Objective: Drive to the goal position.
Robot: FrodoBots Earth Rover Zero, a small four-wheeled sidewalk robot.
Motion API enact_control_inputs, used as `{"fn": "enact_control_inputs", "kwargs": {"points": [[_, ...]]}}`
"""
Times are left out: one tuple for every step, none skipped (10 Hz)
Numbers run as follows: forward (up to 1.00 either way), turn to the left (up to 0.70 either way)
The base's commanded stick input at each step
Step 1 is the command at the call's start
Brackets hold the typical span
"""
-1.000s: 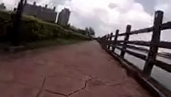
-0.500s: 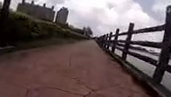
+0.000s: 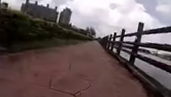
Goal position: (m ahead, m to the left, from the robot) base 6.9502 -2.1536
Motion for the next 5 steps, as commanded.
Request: {"fn": "enact_control_inputs", "kwargs": {"points": [[0.85,0.11],[0.85,0.02],[0.85,-0.23],[0.85,-0.23],[0.85,-0.23]]}}
